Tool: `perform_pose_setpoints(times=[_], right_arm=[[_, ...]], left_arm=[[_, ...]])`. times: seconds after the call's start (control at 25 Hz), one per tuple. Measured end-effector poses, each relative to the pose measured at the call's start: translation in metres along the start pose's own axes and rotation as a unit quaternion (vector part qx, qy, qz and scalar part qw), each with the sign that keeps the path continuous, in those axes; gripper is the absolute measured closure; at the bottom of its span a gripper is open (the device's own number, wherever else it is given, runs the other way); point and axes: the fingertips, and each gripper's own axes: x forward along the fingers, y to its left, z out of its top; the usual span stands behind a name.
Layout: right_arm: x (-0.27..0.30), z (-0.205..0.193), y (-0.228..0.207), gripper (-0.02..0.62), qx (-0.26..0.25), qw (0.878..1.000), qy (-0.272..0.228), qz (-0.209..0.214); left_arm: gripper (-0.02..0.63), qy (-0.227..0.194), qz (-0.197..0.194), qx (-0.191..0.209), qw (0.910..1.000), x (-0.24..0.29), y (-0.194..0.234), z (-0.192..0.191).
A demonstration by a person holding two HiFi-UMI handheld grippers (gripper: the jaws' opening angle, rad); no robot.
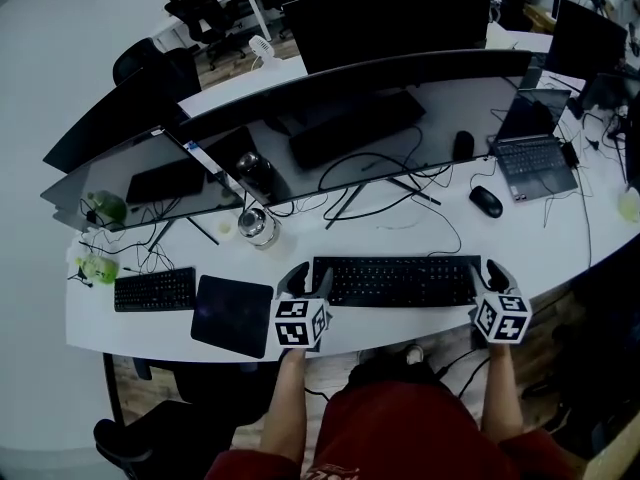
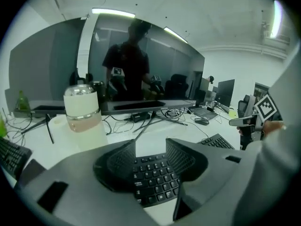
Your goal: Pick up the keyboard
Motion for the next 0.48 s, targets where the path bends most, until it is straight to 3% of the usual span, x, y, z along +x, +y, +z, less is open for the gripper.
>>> perform_pose_setpoints(times=[0.48], right_arm=[[0.030, -0.065, -0.010, 0.277, 0.027, 0.994, 0.107, 0.017]], left_arm=[[0.334, 0.105, -0.028, -0.029, 0.9936, 0.030, 0.010, -0.066]])
